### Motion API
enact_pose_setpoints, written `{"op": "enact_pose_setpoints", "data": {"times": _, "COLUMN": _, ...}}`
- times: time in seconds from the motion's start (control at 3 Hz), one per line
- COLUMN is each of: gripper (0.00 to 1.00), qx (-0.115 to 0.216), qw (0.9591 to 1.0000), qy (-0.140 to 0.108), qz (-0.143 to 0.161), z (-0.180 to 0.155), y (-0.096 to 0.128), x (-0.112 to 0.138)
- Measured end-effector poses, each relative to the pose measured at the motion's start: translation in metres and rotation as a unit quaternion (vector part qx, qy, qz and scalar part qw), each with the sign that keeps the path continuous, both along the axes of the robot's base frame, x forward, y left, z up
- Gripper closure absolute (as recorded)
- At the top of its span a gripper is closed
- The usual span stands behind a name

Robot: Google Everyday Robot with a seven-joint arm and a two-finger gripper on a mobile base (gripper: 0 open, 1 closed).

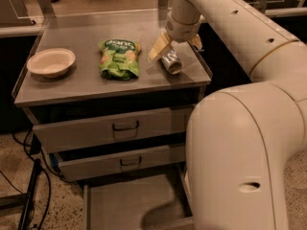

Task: Place redbull can into bottom drawer

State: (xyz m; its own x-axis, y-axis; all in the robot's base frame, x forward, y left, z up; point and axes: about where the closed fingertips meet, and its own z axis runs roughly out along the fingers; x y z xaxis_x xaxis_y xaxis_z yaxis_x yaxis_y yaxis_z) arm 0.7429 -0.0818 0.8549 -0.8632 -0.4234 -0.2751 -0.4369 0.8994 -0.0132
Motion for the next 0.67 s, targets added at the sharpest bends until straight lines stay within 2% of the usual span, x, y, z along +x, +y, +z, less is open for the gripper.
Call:
{"op": "enact_pose_setpoints", "data": {"times": 0.33, "gripper": 0.00, "qx": -0.002, "qw": 0.9999, "qy": -0.011, "qz": 0.001, "z": 0.0064, "y": 0.0017, "x": 0.0147}}
{"op": "enact_pose_setpoints", "data": {"times": 0.67, "gripper": 0.00, "qx": -0.003, "qw": 1.0000, "qy": -0.002, "qz": 0.009, "z": -0.0009, "y": 0.0096, "x": 0.0179}}
